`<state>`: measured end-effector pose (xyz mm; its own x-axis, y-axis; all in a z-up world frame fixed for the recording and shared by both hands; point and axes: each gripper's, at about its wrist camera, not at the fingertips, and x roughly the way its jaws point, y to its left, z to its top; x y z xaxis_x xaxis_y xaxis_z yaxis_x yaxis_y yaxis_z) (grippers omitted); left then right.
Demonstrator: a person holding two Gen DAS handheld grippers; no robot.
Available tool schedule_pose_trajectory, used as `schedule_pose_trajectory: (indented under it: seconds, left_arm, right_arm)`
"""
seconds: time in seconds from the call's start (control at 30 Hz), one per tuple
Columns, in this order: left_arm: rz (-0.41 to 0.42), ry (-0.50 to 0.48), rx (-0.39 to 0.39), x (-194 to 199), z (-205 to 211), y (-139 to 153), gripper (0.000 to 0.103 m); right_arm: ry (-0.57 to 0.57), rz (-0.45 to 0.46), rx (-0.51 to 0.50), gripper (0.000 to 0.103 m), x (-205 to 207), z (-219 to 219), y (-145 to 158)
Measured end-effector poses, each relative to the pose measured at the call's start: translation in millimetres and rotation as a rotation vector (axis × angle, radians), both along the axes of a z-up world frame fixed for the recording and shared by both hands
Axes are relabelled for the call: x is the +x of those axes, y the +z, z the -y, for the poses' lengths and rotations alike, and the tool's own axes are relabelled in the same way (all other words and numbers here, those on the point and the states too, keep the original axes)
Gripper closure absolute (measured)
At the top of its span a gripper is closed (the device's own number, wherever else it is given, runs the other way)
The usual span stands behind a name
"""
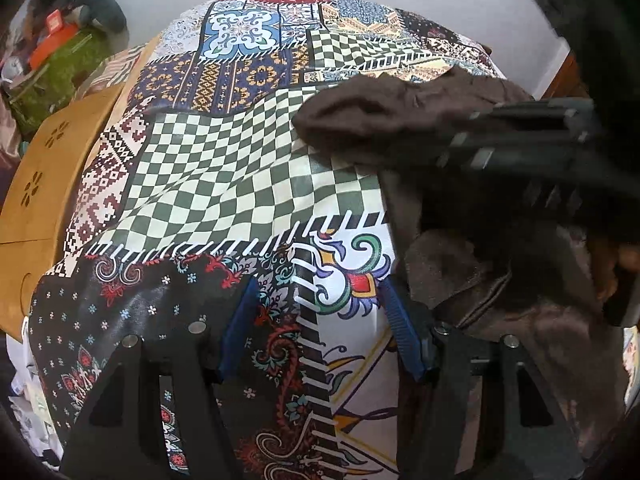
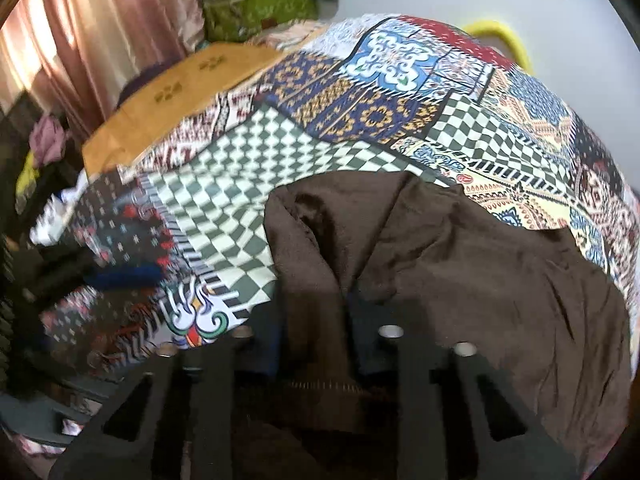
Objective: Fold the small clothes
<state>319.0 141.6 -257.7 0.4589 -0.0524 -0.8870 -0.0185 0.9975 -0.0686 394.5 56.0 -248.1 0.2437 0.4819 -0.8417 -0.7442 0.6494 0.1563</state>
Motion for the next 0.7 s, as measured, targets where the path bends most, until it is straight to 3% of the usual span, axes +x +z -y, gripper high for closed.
schedule_pose_trajectory:
  seconds: [0.27,0.47,0.57,0.7]
  left_arm:
    - [0.008,-0.008,0.096,-10,16,-1,0.04]
    - [-0.006,0.026,0.125,-10,20,-4,0.04]
    - [-0.011,0.025,0.144,-8,22,-1,0.04]
    - [0.019,0.047,0.158,-3,16,14,0.04]
  right_arm:
    - [-0.132,-0.007,0.141,0.093,13,49,26]
    - [-0.266,0.004,0.12,0.093,33,90,25]
    - [-0.274,-0.004,0.077,0.093,34,106,16]
    - [-0.23,-0.022,0.107,0.092,18,119,15]
